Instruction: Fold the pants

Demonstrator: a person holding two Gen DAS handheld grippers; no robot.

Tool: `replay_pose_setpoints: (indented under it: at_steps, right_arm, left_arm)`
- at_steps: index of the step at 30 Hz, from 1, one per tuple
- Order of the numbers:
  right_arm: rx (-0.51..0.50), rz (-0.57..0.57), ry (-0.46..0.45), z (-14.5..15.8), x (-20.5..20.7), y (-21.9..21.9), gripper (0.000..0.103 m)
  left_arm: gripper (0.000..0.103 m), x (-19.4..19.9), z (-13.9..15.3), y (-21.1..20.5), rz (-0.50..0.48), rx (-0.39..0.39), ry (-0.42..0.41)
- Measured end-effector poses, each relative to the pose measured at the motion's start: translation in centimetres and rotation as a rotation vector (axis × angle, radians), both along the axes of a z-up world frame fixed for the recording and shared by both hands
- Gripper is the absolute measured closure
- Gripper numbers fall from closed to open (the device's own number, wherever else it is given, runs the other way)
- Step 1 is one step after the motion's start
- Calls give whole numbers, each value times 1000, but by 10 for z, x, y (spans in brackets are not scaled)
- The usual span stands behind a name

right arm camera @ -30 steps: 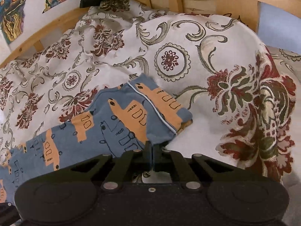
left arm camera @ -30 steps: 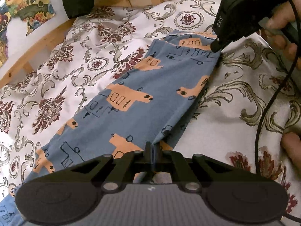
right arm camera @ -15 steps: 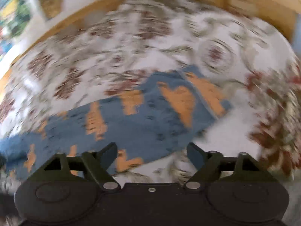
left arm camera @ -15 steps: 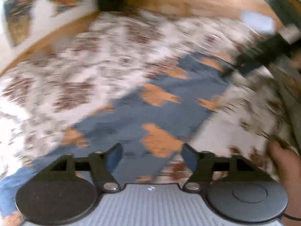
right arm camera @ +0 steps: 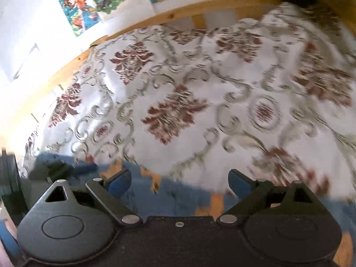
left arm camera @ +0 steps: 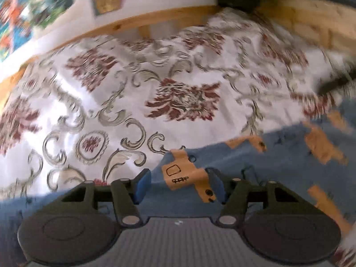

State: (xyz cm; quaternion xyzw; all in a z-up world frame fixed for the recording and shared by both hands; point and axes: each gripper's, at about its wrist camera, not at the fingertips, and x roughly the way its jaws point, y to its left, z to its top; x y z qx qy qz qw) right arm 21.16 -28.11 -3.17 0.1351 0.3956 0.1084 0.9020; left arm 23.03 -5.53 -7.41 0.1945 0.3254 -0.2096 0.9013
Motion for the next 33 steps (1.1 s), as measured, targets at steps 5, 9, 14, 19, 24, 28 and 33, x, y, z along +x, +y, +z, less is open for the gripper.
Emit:
replay_pose_setpoints:
  at_steps: [5,9,14,19,24,28,33]
  right_arm:
    - [15,108,12,1,45,14,9]
    - [21,245,24,1,72,34,18]
    - [53,485,103,-11,106,69,37]
    - [35,599,187,-31,123,108,55]
    - [29,625,258,-41,129,122,62]
    - [52,638,304,-41,130,124,63]
    - [22,641,331,-50,141,140,63]
  left_arm:
    - [41,1,-11,-5,-79,81,-32]
    - [94,8,-16,-4,-61,115,3]
    - [101,2,-16,3,-88,100,44]
    - [101,-1,-20,9,-84,80,68]
    - [101,-6,-20,9,-90,92,53]
    - [101,-5,-17,12,-84,76,63]
    - [100,-8,-14,18,-78,69,74]
